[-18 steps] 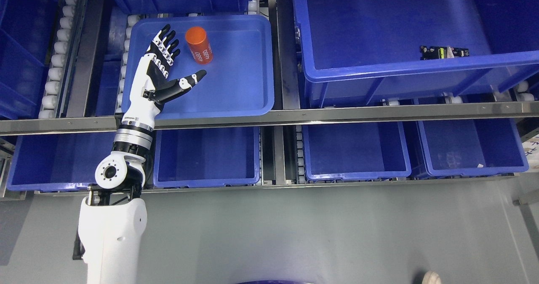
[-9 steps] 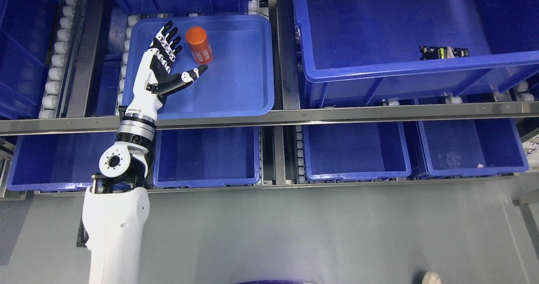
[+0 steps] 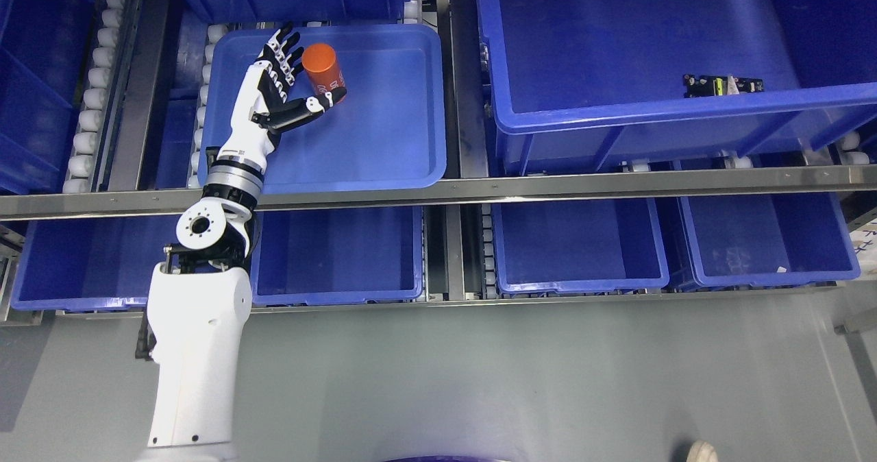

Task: Grab orange capacitor from left shelf to right desk
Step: 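Close the left hand fingers around the orange capacitor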

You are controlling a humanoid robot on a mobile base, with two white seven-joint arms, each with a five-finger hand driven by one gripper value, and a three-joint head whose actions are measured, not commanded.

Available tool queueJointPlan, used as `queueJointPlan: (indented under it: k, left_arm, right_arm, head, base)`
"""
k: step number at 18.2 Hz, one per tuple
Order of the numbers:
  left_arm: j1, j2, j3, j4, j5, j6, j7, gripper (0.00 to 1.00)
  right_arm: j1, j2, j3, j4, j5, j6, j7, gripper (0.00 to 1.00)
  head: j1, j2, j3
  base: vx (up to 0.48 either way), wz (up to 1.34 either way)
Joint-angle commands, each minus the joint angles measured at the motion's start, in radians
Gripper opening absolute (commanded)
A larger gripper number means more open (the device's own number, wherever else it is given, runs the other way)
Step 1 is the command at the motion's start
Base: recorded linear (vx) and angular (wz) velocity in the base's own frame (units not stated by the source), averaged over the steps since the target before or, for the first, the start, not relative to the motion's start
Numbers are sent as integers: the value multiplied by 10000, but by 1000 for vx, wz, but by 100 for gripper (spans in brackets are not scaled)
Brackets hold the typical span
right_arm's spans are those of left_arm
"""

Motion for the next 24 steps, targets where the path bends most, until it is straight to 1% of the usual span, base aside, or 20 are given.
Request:
queueJointPlan:
  k: [1,3,6,8,9,15,17,18,21,23,24]
  left_arm:
    - [-644,174,-543,1888,-120,-5,-16,100]
    - [-660,174,-957,1888,-120,-5,-17,100]
    - [-965,174,-959,2240,-120,-5,-1,100]
    - [-1226,174,-943,2500,-135,-5,-1,97]
    - [-1333,174,-913,2684,-135,-5,-1,94]
    - [-1473,174,-866,2885,-120,-66,-1,61]
    - [-1457,174,-775,2992,-120,-523,-1,47]
    - [-1381,174,-714,2992,-105,-891,-1,39]
    - [-1243,174,-408,2992,-74,-2072,-1,8]
    - [-1135,174,-314,2977,-58,-2351,-16,1]
    - [-1074,174,-314,2962,-58,-2367,-17,0]
  right_arm:
    - [230,-175,-169,-175,31,30,5,100]
    - [230,-175,-169,-175,31,45,5,100]
    - [230,-175,-184,-175,31,30,-11,100]
    - [230,-175,-169,-175,31,45,-11,100]
    - [230,-175,-169,-175,31,45,5,100]
    - [230,-175,-169,-175,31,45,5,100]
    - [230,-175,-184,-175,31,45,5,100]
    - [230,-175,-184,-175,31,45,-11,100]
    - [230,-175,-169,-175,31,30,5,100]
    - [230,-175,-169,-175,31,45,5,100]
    - [230,-175,-169,-175,31,45,5,100]
  head:
    - [0,0,0]
    - [0,0,0]
    - [0,0,0]
    - [0,0,0]
    - [0,0,0]
    - [0,0,0]
    - [0,0,0]
    - [0,0,0]
    - [0,0,0]
    - [0,0,0]
    - [0,0,0]
  base:
    - [0,0]
    - [0,0]
    - [0,0]
    - [0,0]
    - [0,0]
    - [0,0]
    - [0,0]
    - [0,0]
    - [0,0]
    - [0,0]
    - [0,0]
